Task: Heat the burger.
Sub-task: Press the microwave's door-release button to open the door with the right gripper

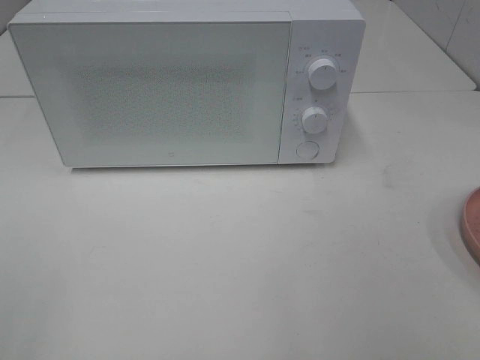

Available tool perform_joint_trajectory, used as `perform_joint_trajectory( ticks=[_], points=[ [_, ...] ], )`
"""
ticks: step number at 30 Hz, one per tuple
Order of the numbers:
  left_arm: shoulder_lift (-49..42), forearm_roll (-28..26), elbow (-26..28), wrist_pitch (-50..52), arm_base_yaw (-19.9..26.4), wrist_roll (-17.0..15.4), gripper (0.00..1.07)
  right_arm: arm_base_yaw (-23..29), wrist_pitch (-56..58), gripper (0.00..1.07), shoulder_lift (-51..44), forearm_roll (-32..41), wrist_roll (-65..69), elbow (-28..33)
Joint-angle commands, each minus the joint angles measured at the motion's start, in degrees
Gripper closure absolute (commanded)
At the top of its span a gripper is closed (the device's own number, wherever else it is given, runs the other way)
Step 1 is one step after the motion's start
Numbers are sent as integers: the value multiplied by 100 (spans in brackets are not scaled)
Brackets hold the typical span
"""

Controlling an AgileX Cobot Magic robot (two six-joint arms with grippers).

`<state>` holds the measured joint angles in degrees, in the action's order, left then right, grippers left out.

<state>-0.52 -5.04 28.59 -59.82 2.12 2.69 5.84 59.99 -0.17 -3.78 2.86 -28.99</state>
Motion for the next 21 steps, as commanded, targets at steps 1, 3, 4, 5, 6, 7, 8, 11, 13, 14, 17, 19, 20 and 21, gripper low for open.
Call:
perform_joint_trajectory(
  ticks=[1,3,4,5,6,7,8,11,13,14,17,19,20,21],
  points=[
    [-97,-6,-11,34,-17,-17,3,-34,-69,31,-160,-34,23,0],
    [-97,-6,-11,34,-17,-17,3,-34,-69,31,-160,-34,23,0],
    [-97,-6,-11,34,-17,-17,3,-34,-69,31,-160,-34,23,0],
    [-97,-6,-11,34,-17,-17,3,-34,-69,31,-160,-34,23,0],
    [-97,-6,-11,34,-17,-17,3,-34,-69,31,-160,-34,23,0],
    [-97,-6,-11,34,-17,-17,3,-34,-69,31,-160,-34,23,0],
    [-97,-6,-11,34,-17,-17,3,-34,-69,31,-160,-34,23,0],
    [-97,-6,-11,34,-17,-17,3,-34,-69,31,-160,-34,23,0],
    [-97,-6,-11,34,-17,-17,3,-34,-74,31,-160,-34,29,0],
    [-97,-6,-11,34,-17,-17,3,-34,-74,31,-160,-34,29,0],
    [-97,-6,-11,34,-17,-17,3,-34,-115,31,-138,0,80,-52],
    [-97,-6,-11,34,-17,-17,3,-34,-143,31,-63,0,80,-120],
    [-97,-6,-11,34,-17,-17,3,-34,-160,31,6,-6,80,-149],
    [-97,-6,-11,34,-17,-17,3,-34,-212,31,160,-6,80,-178]
  ],
)
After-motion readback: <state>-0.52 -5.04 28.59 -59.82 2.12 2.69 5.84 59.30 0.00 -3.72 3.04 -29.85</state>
